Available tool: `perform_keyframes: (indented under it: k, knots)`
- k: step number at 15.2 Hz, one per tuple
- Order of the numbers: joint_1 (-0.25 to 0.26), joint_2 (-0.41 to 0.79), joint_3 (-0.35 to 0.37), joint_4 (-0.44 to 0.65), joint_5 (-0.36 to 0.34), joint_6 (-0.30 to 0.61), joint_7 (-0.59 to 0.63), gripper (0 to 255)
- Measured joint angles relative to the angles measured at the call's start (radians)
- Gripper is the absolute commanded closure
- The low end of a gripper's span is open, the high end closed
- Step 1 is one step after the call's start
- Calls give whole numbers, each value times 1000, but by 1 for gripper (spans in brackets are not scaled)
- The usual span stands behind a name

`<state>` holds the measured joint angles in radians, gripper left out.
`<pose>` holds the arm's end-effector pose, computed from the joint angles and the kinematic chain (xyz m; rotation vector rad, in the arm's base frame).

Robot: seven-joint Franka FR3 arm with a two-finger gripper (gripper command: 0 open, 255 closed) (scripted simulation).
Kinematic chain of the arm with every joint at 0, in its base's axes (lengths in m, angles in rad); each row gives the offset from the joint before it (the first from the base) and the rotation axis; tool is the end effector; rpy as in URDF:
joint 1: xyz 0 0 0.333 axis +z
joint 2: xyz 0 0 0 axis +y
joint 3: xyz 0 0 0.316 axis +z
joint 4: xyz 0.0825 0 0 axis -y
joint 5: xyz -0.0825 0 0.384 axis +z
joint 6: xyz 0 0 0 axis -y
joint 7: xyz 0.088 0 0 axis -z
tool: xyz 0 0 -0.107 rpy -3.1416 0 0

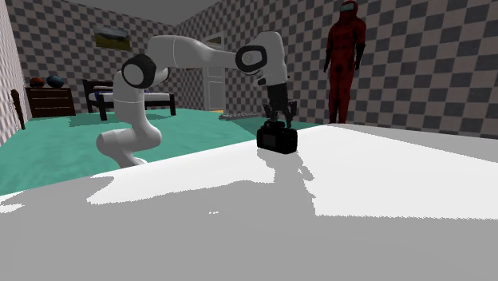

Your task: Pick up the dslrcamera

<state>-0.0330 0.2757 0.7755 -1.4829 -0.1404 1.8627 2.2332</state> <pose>0.5176 0.3808 0.5705 -2.1630 2.0133 0.0540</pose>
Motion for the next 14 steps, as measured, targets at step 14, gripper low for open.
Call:
perform_keyframes:
  k: [14]
  knots:
    - [17,18,0,86,-12,-73,5,255]
